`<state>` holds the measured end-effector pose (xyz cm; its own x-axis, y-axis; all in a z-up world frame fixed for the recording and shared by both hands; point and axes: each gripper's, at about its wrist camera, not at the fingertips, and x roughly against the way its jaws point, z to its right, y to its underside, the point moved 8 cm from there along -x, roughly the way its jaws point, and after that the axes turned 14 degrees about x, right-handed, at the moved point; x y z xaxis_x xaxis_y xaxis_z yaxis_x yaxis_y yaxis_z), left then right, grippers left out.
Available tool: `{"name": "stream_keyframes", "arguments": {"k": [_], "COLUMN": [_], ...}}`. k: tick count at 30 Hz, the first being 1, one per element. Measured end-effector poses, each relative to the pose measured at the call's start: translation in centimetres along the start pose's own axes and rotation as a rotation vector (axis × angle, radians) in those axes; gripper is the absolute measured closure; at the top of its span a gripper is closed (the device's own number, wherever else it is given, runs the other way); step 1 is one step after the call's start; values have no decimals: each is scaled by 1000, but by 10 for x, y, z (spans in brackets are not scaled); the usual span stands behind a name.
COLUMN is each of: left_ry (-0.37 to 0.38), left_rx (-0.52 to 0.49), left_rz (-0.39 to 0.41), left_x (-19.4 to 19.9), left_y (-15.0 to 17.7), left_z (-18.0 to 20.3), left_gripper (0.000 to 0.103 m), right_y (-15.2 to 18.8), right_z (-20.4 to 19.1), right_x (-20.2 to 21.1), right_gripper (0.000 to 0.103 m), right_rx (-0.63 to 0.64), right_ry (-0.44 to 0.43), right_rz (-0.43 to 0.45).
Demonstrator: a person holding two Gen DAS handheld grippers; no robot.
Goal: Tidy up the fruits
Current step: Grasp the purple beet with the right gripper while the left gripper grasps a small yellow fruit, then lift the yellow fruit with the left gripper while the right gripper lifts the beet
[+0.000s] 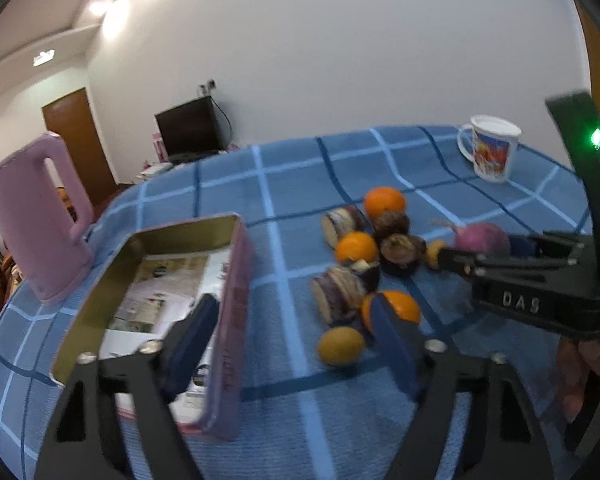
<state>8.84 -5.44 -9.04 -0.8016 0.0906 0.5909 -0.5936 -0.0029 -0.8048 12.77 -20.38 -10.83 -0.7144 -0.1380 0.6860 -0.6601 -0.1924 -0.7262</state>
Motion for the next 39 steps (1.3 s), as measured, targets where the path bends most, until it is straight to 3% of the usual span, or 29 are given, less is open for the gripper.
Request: {"name": "stream_keyframes", "arguments": {"k": [2, 6, 8, 16, 20, 28, 39], "left_ry": [5, 39, 50, 92, 96, 110, 125], "left_rx": [3, 25, 24, 93, 118, 124, 179], "left_rz": [-44, -110, -150, -278, -273, -273, -140], "left_x": [-8, -15, -20, -42, -48, -47, -25], "left_y": [5, 15, 20, 31, 27, 26, 9], "left_z": [2, 6, 9, 8, 2, -1, -12], "left_gripper": [45, 50, 58, 60, 73, 73, 73], "right_y": [0, 1, 0, 1, 1, 2, -4], "right_z": [2, 3, 4, 3, 2, 1, -7], "right_x": [3, 3, 4, 5, 5, 1, 12], "right_gripper": [47, 47, 47, 47, 47, 47, 47], "right_rx": [-5, -10, -16, -11, -9, -8, 39], "right_ry": [-3, -8, -11, -7, -8, -25, -23], "right_rz": [9, 19, 21, 24, 24, 1, 66]}}
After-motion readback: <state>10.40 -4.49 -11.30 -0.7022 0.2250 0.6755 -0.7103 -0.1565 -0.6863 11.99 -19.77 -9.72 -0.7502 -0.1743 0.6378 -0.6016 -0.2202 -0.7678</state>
